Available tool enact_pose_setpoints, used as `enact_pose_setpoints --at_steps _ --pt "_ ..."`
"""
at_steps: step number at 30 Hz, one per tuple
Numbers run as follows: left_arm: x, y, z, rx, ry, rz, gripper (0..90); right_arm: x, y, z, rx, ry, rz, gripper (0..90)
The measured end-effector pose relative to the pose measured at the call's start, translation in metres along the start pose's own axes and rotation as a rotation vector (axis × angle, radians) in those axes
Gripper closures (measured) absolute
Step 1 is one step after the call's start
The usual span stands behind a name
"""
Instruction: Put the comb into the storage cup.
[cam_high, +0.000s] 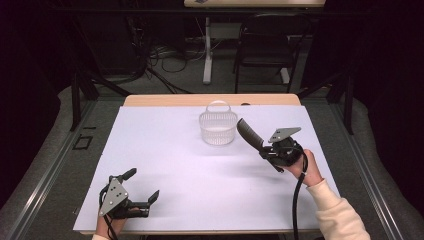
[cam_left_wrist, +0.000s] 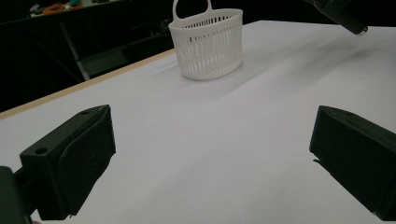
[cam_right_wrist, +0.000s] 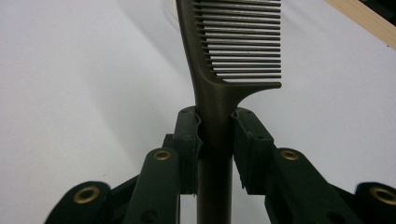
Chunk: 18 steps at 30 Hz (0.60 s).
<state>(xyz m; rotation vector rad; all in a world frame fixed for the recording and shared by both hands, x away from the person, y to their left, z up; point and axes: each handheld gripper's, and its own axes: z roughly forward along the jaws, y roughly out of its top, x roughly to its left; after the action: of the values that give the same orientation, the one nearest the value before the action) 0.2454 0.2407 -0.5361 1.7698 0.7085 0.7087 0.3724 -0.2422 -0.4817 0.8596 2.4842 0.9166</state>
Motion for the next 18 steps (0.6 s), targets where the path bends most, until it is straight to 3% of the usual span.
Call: enact_pose_setpoints --at_steps 18 --pt "-0.0001 -0.0003 0.0008 0.001 -0.002 -0.002 0.3 0.0016 0.0038 -0.0006 -0.062 -0.031 0.001 72.4"
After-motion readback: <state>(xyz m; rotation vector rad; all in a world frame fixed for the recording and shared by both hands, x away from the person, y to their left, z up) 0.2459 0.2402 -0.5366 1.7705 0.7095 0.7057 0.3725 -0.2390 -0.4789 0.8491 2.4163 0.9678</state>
